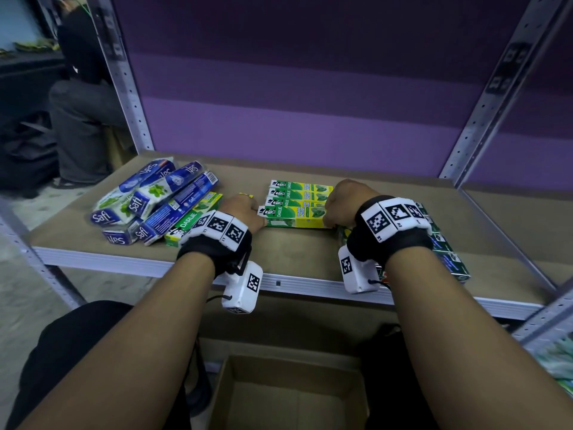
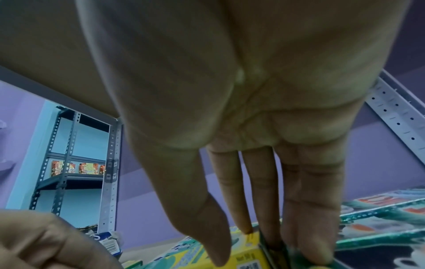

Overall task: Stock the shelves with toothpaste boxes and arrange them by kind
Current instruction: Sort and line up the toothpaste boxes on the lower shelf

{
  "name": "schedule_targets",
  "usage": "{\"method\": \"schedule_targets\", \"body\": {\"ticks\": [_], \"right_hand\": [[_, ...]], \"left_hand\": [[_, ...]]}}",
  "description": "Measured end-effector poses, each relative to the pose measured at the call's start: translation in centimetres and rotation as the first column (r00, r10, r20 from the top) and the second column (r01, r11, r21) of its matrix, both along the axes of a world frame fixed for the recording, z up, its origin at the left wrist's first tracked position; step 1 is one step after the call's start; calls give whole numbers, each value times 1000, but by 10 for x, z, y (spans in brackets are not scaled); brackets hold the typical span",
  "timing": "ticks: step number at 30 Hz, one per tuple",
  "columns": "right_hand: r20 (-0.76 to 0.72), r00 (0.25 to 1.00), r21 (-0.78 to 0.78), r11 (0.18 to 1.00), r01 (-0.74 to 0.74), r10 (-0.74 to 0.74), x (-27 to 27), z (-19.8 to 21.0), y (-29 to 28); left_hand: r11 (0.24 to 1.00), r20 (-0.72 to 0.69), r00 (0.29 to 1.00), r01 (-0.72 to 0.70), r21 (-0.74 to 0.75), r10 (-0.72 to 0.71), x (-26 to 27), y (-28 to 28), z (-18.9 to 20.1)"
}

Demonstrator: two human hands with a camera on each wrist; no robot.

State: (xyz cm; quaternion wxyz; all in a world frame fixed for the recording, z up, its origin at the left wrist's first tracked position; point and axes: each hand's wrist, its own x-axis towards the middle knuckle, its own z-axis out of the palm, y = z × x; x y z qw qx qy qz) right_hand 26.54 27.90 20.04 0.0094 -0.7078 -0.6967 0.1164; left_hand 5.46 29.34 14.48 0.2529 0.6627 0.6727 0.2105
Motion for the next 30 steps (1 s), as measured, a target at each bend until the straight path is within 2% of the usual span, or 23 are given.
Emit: {"method": "schedule_targets", "body": {"ticks": [3, 6, 10, 12, 14, 19, 25, 30], "right_hand": [[60, 998, -36, 999, -22, 24, -2, -4, 3], [82, 996, -40, 999, -25, 28, -4, -5, 3], [73, 997, -42, 999, 0, 4, -5, -3, 3], [18, 1000, -54, 999, 6, -5, -3, -4, 3], [-67, 997, -45, 998, 43, -45, -2, -2, 0], [32, 997, -22, 998, 64, -63, -3, -2, -3], [81, 997, -59, 998, 4, 1, -5, -7, -7], [-68, 997, -65, 998, 26, -30, -2, -5, -12]], "left_hand": [[1000, -30, 1000, 9, 20, -8, 1, -1, 0], [999, -121, 992, 32, 44, -26, 1, -2, 2], [994, -239, 969, 80, 70, -61, 2, -4, 5], [993, -265, 962, 86, 80, -62, 3, -5, 5], [993, -265, 962, 87, 82, -62, 4, -4, 5], [996, -225, 973, 72, 49, -59, 6, -4, 7], [994, -175, 983, 78, 81, -63, 10, -7, 6], [990, -211, 974, 105, 94, -84, 13, -10, 7]]}}
